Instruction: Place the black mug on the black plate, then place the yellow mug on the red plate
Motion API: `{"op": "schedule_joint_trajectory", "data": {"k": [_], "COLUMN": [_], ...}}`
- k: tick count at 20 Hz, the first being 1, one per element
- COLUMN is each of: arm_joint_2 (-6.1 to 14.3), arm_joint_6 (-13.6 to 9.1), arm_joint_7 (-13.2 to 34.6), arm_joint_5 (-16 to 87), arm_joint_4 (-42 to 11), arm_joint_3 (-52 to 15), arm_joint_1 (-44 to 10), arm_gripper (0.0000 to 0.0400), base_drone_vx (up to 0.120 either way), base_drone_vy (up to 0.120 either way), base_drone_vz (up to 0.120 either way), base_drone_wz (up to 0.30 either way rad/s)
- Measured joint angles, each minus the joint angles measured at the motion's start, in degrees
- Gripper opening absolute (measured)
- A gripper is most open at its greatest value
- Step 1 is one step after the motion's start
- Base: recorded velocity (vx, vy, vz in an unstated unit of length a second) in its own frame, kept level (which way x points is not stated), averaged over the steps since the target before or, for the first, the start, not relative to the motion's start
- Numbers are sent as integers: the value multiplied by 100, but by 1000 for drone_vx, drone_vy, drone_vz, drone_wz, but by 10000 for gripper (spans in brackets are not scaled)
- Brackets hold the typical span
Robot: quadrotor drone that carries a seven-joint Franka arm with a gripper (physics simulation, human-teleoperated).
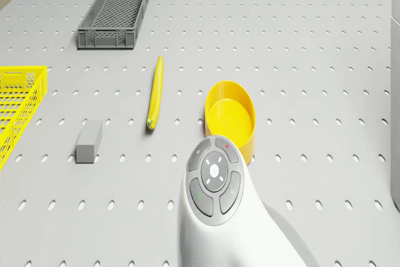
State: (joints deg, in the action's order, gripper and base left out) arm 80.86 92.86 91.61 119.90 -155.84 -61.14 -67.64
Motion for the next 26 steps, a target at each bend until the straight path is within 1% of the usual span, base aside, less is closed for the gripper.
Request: {"op": "schedule_joint_trajectory", "data": {"k": [7, 14, 19, 26], "arm_joint_2": [-36, -154, -172, -178], "arm_joint_6": [206, 482, 680, 844], "arm_joint_7": [-18, -64, -268, -540], "arm_joint_5": [324, 761, 915, 991], "arm_joint_4": [215, 572, 795, 989], "arm_joint_3": [351, 816, 1006, 1118], "arm_joint_1": [-86, -200, -110, 50], "arm_gripper": [110, 110, 110, 110], "base_drone_vx": [0, 0, 0, 0], "base_drone_vy": [0, 0, 0, 0], "base_drone_vz": [0, 0, 0, 0], "base_drone_wz": [0, 0, 0, 0]}}
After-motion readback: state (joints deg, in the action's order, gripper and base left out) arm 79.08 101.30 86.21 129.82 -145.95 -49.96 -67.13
